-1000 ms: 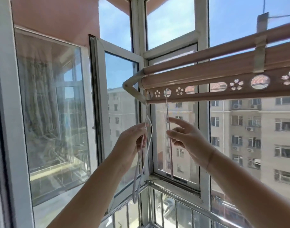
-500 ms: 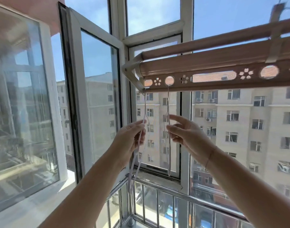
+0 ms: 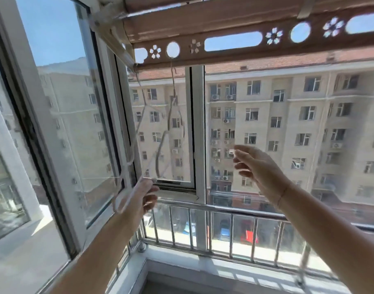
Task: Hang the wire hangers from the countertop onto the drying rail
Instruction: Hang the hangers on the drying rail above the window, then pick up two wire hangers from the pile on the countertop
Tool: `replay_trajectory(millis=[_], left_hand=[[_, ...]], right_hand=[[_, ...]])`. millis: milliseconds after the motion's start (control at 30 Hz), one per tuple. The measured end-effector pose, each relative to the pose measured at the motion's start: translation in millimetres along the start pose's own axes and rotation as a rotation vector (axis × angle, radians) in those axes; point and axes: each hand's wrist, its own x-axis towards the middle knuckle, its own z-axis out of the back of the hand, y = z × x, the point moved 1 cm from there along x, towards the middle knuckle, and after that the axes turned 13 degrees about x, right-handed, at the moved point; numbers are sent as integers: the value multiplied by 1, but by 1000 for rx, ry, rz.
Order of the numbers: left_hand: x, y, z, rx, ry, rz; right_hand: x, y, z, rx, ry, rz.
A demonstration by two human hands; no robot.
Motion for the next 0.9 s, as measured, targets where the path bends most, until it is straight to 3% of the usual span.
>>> replay_trajectory(millis=[167,333,900], left_hand=[[-18,13,-106,144,313,-32],[-42,6,-211,265,547,-177],[-261,-9,-605,221,1078,-345]], right_hand=[[-37,-10,71,-164,-102,25],[-87,-3,156,-267,-237,60],[-357,104,504,-361,-813,24]])
